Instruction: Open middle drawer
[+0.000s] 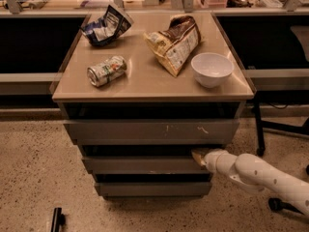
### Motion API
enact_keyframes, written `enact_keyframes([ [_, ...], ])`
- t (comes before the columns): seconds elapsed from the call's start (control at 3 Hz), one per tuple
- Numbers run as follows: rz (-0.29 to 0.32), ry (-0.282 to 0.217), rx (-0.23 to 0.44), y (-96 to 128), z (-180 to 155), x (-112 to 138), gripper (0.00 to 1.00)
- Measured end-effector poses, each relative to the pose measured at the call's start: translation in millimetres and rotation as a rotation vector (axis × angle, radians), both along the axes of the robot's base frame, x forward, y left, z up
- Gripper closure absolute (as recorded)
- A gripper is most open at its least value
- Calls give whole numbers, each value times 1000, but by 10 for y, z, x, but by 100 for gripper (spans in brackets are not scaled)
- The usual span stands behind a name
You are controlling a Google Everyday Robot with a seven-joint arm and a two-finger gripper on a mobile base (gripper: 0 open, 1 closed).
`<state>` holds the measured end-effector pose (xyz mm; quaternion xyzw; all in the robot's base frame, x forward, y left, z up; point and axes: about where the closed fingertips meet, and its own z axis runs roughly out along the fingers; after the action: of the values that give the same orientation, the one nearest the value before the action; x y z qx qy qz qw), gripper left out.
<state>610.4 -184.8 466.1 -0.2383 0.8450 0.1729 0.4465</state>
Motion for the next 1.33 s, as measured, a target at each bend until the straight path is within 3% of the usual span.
enact_keyframes([
  [0.67,8,21,-32,75,-103,107,100],
  [1.33,27,54,-58,67,-198,-25,100],
])
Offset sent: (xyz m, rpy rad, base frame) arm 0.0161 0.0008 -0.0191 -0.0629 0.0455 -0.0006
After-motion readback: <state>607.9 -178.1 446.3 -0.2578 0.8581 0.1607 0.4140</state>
